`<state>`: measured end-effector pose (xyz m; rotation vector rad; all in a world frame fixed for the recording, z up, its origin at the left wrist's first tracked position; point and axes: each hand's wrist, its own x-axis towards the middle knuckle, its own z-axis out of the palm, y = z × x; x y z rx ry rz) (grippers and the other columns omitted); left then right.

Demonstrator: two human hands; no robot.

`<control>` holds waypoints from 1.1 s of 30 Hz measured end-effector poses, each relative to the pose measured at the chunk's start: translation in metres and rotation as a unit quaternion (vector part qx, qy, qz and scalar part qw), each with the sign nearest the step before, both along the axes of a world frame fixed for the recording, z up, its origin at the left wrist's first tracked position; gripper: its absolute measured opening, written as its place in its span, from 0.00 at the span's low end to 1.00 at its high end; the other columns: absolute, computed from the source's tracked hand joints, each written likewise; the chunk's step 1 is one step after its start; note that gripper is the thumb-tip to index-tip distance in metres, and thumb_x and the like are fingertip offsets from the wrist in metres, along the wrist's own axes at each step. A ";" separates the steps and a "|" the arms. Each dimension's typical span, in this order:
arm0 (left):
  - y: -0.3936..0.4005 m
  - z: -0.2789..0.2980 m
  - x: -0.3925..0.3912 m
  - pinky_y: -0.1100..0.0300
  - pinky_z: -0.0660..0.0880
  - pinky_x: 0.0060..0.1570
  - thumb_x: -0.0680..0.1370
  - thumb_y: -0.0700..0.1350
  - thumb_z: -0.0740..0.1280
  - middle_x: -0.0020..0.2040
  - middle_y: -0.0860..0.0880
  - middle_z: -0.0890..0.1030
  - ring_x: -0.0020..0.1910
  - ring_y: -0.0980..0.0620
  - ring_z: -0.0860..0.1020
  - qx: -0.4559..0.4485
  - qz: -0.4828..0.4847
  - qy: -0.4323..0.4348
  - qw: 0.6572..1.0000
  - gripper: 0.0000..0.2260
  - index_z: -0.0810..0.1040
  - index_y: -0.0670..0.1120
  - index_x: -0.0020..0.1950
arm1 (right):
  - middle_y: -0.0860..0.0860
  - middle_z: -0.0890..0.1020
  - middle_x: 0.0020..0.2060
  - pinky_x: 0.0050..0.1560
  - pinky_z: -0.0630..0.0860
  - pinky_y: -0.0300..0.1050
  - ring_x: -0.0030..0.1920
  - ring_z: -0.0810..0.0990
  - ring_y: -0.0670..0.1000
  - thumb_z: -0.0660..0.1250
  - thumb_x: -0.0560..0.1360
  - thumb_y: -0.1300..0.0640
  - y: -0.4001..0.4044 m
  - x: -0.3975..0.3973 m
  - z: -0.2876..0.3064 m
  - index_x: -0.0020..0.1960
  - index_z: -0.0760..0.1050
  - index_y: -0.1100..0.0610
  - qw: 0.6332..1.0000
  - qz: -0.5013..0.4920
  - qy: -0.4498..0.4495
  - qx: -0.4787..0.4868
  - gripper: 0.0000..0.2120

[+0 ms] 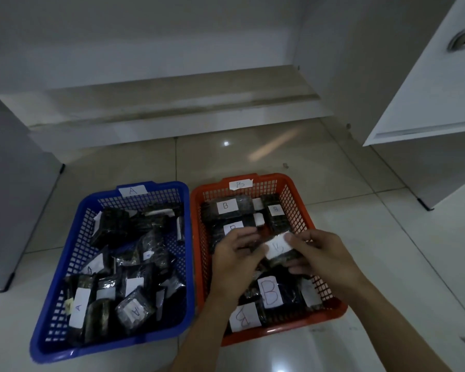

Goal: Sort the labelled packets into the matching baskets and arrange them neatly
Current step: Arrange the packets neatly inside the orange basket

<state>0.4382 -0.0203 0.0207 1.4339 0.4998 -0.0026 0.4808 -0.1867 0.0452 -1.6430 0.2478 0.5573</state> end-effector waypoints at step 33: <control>0.008 -0.037 0.163 0.53 0.81 0.54 0.75 0.39 0.73 0.56 0.43 0.83 0.51 0.49 0.83 0.261 -0.167 0.005 0.951 0.17 0.80 0.41 0.63 | 0.46 0.86 0.45 0.49 0.80 0.38 0.49 0.84 0.46 0.75 0.74 0.60 0.018 0.035 -0.044 0.52 0.83 0.50 0.977 0.146 -0.098 -0.117 0.09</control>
